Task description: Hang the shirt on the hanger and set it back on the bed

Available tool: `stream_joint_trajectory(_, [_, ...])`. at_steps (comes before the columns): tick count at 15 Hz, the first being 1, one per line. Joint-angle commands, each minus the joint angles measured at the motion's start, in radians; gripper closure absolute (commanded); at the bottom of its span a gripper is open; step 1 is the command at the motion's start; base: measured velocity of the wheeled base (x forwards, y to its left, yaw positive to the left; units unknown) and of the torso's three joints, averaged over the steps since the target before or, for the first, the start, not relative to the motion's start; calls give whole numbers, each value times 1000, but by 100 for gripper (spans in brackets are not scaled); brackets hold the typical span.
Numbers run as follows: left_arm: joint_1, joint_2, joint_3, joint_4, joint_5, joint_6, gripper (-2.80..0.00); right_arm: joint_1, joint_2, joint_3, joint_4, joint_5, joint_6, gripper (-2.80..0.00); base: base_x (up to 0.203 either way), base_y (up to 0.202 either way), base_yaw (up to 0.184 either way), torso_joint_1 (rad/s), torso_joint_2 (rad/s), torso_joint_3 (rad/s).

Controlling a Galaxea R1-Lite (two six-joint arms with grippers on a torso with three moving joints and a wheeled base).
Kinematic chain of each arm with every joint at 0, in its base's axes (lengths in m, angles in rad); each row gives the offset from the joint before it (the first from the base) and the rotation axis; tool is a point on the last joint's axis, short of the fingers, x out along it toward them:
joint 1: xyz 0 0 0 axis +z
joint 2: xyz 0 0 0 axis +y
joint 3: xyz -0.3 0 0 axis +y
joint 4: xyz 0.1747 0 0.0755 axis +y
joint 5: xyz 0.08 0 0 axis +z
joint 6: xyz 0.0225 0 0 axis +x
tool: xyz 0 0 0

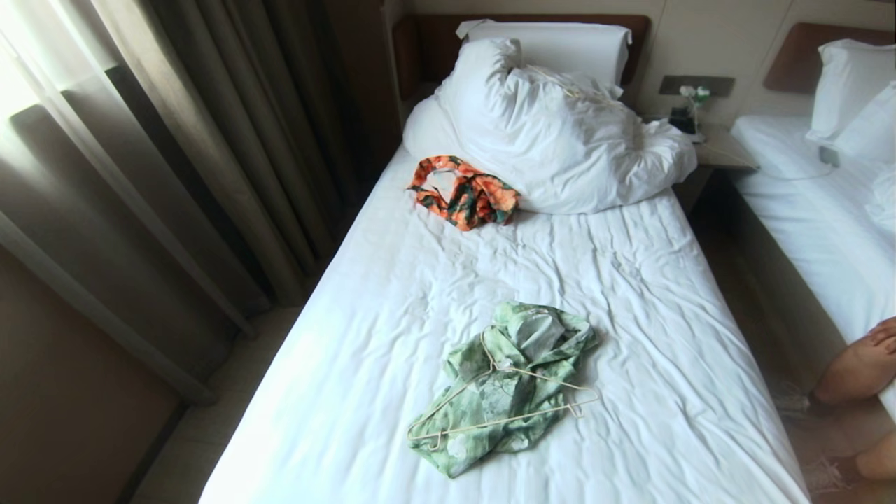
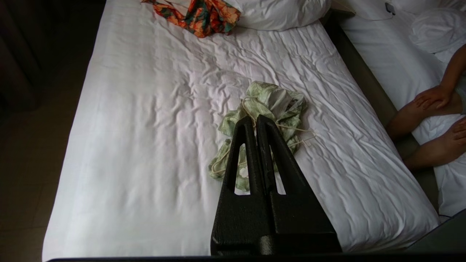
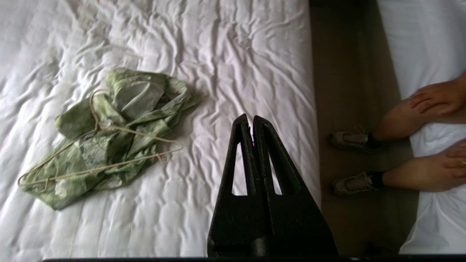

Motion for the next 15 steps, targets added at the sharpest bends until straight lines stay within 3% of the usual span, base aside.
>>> stream_joint_trajectory(1, [13,-76,28,1,-3,2,0,-72,-211,3,43,0,-9,0,0,0,0,0,0,0])
stream_joint_trajectory(3, [19,-148,58,4,16,8,0,-193,-365,11,122,15,-26,0,0,0,0,0,0,0])
stream_joint_trajectory(5, [21,-227,140,10,40,74,0,-289,-504,39,178,37,-44,0,0,0,0,0,0,0])
stream_joint_trajectory(7, [21,-246,217,7,142,134,0,-377,-619,99,210,55,-52,0,0,0,0,0,0,0])
stream_joint_trajectory(8, [21,-247,244,4,155,140,0,-408,-675,157,215,77,-51,0,0,0,0,0,0,0])
stream_joint_trajectory(12, [21,-246,373,-62,164,178,0,-462,-904,468,191,370,-50,0,0,0,0,0,0,0])
stream_joint_trajectory(15, [21,-246,389,-95,179,191,0,-471,-913,704,12,488,-48,0,0,0,0,0,0,0])
